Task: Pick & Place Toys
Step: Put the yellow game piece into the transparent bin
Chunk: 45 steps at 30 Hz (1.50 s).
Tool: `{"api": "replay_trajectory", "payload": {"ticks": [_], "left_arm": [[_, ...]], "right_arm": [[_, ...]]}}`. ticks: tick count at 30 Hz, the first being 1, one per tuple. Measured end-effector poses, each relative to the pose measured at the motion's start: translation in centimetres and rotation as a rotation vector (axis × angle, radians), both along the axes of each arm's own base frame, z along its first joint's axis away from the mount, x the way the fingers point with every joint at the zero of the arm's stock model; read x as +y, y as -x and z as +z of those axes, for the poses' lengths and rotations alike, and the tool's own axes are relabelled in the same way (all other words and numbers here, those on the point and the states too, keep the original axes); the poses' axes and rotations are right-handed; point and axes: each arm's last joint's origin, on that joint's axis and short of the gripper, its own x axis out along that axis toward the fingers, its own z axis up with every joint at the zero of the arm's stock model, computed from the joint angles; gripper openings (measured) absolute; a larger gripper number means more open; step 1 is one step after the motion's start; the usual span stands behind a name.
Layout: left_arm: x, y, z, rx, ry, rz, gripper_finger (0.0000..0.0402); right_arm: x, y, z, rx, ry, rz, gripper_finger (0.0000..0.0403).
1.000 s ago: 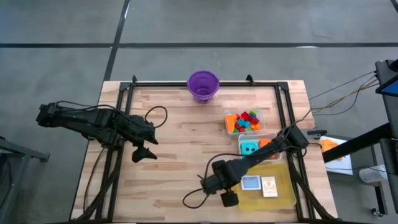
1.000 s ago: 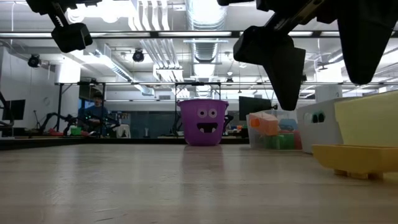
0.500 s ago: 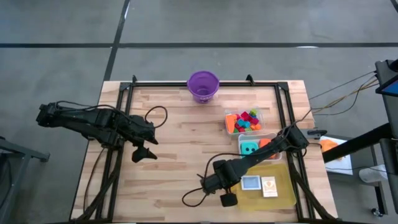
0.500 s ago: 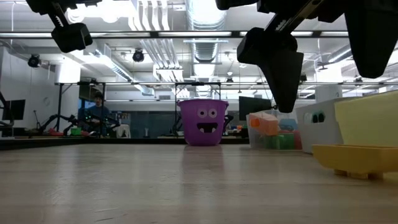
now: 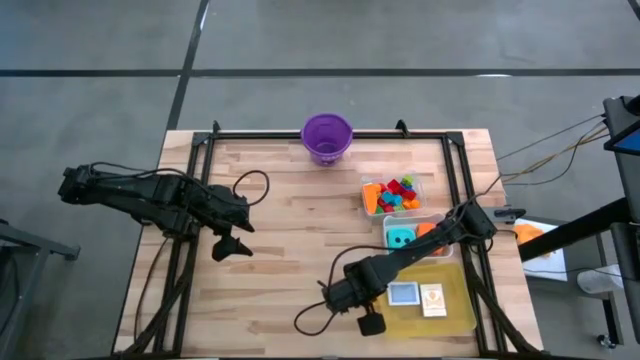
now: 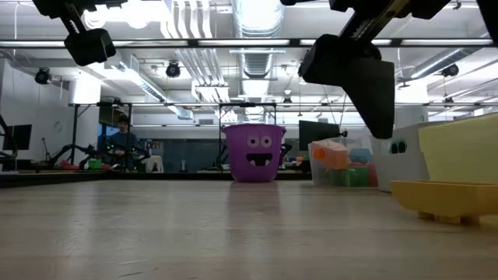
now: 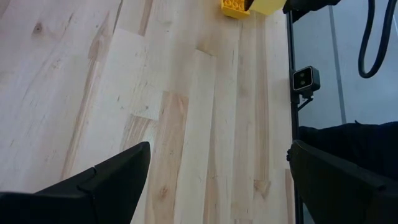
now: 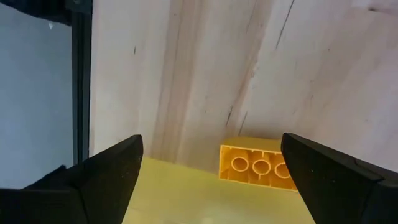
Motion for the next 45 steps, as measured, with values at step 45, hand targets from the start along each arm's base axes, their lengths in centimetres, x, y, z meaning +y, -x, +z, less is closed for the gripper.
{"api": "replay_trajectory", "payload": {"ticks": [45], "left_arm": [[0.0,0.0,0.0,0.008,0.016,0.019,0.0371]], "right_arm": [[-1.1,0.9,-4.1,0.072,0.237,0.02,0.0373]]}}
